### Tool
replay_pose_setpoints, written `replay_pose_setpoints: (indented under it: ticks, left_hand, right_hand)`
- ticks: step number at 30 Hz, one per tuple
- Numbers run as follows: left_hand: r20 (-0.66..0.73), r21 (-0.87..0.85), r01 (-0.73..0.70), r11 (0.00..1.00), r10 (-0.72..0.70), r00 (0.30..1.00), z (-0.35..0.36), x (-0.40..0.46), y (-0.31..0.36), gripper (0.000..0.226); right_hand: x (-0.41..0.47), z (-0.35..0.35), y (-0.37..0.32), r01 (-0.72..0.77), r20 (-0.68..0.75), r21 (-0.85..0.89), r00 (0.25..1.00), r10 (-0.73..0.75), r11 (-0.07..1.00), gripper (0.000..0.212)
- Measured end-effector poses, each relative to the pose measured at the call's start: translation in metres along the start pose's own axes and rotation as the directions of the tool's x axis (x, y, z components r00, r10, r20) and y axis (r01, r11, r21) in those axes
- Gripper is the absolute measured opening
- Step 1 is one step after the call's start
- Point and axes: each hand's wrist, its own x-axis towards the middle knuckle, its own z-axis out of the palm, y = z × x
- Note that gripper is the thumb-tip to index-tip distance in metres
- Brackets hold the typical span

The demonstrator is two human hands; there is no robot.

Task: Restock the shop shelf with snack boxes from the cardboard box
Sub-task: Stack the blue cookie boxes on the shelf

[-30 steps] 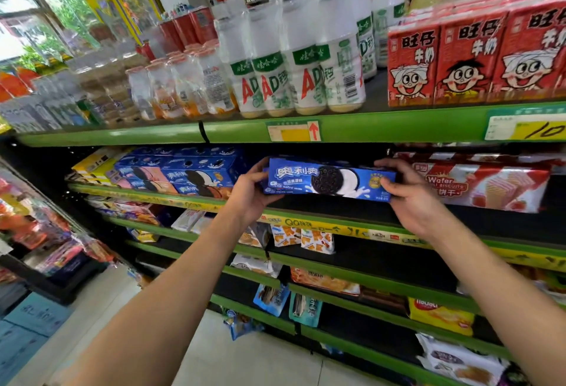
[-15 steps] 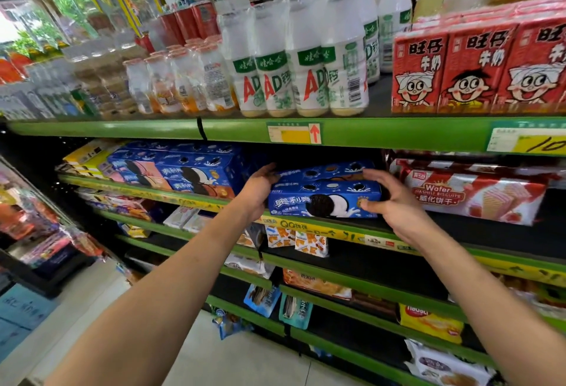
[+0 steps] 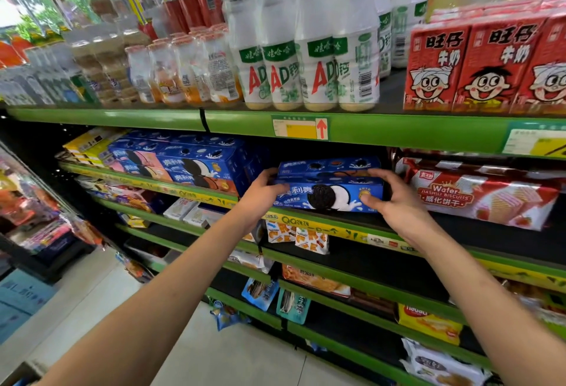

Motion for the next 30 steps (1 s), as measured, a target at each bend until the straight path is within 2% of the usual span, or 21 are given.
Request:
replay_pose_setpoints:
  ticks: [5, 12, 16, 20, 23, 27, 30]
  left_hand:
    - [-0.015, -0.055, 0.040, 0.998, -0.041, 0.999, -0.008, 0.004, -0.003, 0.054]
    - [0.025, -0.075, 0.018, 0.997, -0.016, 1.000, -0.008, -0.003, -0.002, 0.045]
    - [0.034, -0.072, 0.003, 0.997, 0.000, 0.999, -0.009, -0.007, -0.004, 0.051]
    - [-0.008, -0.172, -0.048, 0.984, 0.048, 0.999, -0.013, -0.013, -0.010, 0.059]
    - [-0.018, -0.252, -0.085, 0.964, 0.084, 0.996, -0.015, -0.018, -0.017, 0.060]
    - [-0.017, -0.291, -0.102, 0.951, 0.102, 0.995, -0.016, -0.022, -0.018, 0.061]
    - [-0.028, -0.293, -0.114, 0.949, 0.111, 0.993, -0.016, -0.022, -0.020, 0.058]
  right_hand:
    - [0.003, 0.004, -0.005, -0.038, -0.050, -0.107, 0.998, 0.033, 0.993, 0.040]
    - [0.000, 0.002, -0.005, -0.058, -0.040, -0.068, 0.998, 0.055, 0.996, 0.038]
    - [0.001, 0.001, -0.004, -0.072, -0.024, 0.017, 0.997, 0.072, 0.997, 0.052]
    - [-0.001, -0.003, -0.004, -0.065, 0.047, 0.264, 0.997, 0.055, 0.962, 0.073]
    - [-0.002, -0.003, -0.004, -0.027, 0.023, 0.263, 1.000, 0.021, 0.964, 0.081]
    - [-0.002, -0.003, -0.004, -0.016, 0.044, 0.256, 0.999, 0.005, 0.967, 0.082]
    - [-0.003, -0.004, -0.004, -0.050, 0.093, 0.295, 0.995, 0.023, 0.954, 0.073]
